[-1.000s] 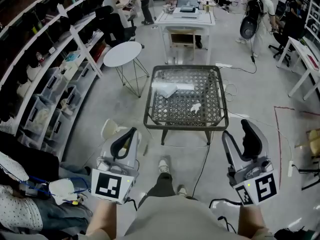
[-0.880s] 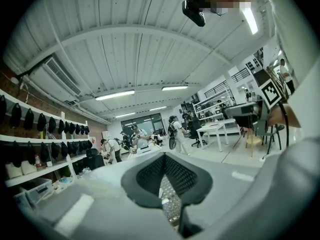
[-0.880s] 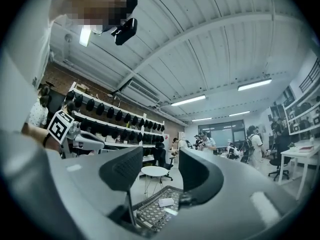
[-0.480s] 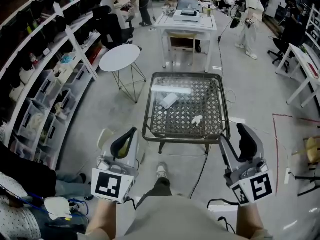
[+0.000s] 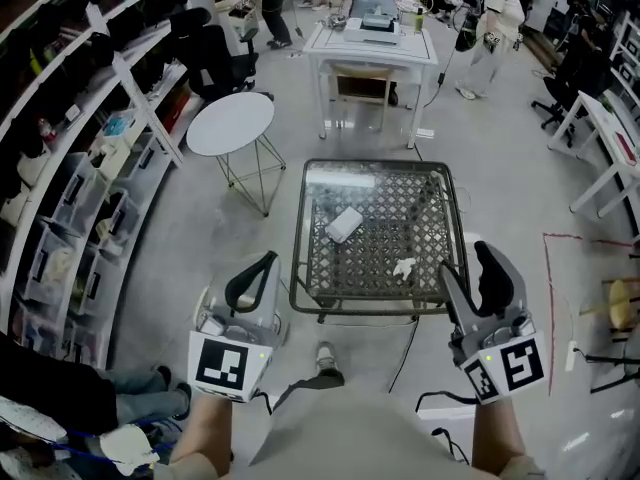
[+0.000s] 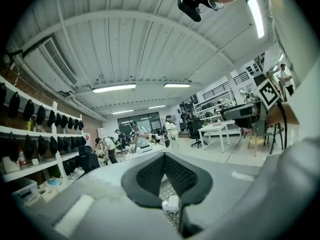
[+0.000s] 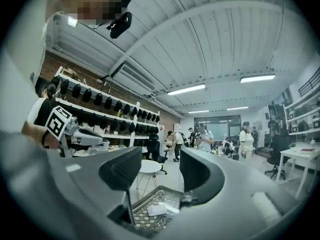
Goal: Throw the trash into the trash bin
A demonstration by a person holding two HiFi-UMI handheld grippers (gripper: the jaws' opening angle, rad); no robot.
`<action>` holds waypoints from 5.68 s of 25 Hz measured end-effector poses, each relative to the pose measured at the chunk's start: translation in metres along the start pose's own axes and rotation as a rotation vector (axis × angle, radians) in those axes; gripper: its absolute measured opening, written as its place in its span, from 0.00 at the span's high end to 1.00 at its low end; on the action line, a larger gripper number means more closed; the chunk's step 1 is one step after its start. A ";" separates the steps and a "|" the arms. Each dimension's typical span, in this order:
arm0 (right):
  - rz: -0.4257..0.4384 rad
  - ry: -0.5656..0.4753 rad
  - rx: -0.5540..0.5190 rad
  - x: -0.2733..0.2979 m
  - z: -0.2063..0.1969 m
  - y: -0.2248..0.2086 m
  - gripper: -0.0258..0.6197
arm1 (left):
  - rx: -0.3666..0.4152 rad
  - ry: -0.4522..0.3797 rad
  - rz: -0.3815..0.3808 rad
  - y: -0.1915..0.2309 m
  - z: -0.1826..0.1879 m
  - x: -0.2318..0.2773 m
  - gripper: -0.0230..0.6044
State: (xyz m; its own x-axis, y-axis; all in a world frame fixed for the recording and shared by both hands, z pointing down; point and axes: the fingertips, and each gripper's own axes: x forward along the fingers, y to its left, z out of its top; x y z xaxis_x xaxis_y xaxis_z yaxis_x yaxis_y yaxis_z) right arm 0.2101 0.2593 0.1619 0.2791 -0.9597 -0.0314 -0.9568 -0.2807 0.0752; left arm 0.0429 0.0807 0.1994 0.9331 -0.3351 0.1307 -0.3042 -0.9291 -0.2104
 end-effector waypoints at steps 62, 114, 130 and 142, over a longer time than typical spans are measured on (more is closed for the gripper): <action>0.068 0.968 0.235 0.101 -0.510 -0.084 0.59 | -0.205 0.661 -0.295 -0.085 -0.300 0.210 0.96; 1.088 0.913 -0.091 0.236 -0.481 0.427 0.89 | -0.753 0.817 0.481 0.135 -0.502 -0.130 0.96; 1.171 1.136 -0.211 0.226 -0.669 0.515 0.88 | -0.918 0.882 0.528 0.119 -0.645 -0.161 0.96; 1.122 1.052 -0.132 0.241 -0.622 0.502 0.70 | -0.915 0.880 0.543 0.110 -0.625 -0.166 0.96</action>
State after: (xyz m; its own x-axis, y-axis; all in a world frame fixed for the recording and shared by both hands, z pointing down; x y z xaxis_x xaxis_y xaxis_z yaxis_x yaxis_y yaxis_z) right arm -0.1525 -0.1185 0.8124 -0.5712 -0.2278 0.7886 -0.7090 0.6209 -0.3342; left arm -0.2658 -0.0638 0.7601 0.3351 -0.3543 0.8730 -0.9233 -0.3078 0.2295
